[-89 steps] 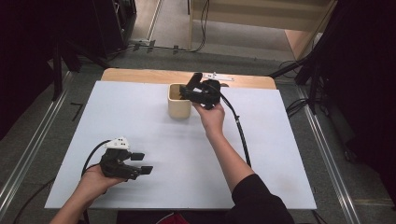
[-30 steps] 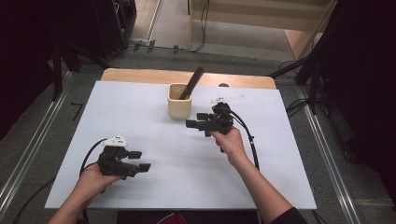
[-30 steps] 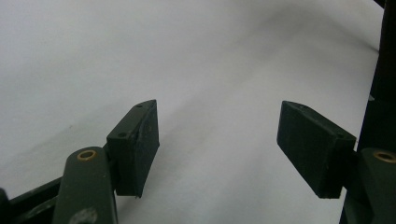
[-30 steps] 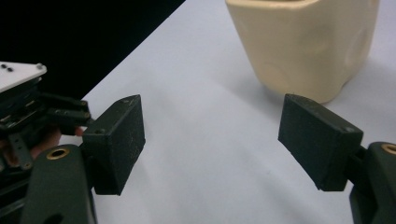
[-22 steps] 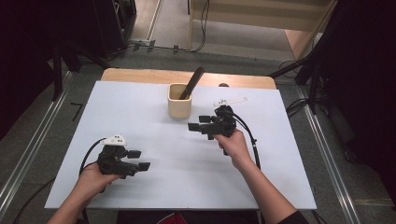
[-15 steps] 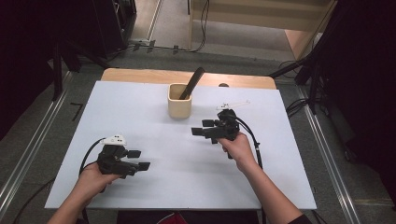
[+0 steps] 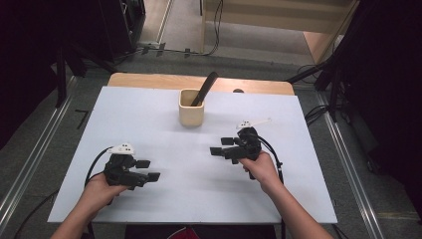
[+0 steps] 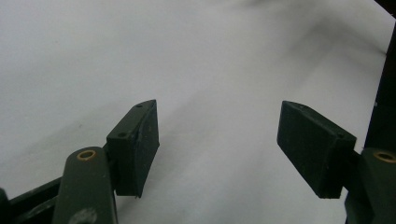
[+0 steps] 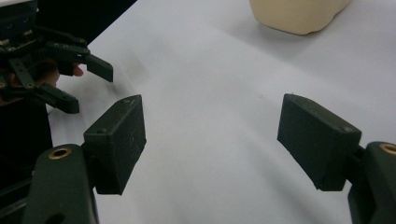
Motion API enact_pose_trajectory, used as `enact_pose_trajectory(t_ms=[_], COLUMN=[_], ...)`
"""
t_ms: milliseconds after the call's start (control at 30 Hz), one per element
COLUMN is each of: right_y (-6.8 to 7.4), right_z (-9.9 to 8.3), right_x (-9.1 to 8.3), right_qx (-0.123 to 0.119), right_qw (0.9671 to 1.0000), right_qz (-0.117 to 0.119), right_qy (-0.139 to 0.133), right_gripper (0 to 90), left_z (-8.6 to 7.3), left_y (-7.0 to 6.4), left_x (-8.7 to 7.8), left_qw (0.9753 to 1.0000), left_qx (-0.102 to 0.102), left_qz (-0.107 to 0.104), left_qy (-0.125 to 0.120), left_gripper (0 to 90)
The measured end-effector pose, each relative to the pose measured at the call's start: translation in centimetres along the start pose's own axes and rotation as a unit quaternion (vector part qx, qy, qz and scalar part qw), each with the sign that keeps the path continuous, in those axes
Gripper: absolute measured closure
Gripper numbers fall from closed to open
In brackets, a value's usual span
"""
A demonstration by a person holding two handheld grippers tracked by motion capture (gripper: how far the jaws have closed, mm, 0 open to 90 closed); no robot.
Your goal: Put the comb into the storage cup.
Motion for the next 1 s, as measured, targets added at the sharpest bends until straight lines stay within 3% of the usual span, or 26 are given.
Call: enact_pose_trajectory(t_ms=[500,1000], right_y=[0.1,0.1], right_z=[-2.8,-4.7], right_x=[-1.7,-3.9], right_qx=[-0.014,-0.015], right_qw=[0.9992,0.9986], right_qz=[-0.020,-0.039], right_qy=[0.030,0.032], right_gripper=[21.6,21.6], left_z=[0.0,-0.1], left_y=[0.1,0.0], left_x=[0.0,0.1], left_qw=[1.0000,1.0000], left_qx=[0.002,0.002], left_qz=[0.006,0.009], left_qy=[-0.003,-0.003], left_gripper=[30.7,30.2])
Point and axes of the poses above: each handheld gripper's, and its own axes: x roughly forward along the jaws, z roughly out of its top, y roughly to its left, the point moved 3 cm from there along x, roughly forward along the jaws, and after that the axes turned 3 degrees about y, right-handed, at the moved point
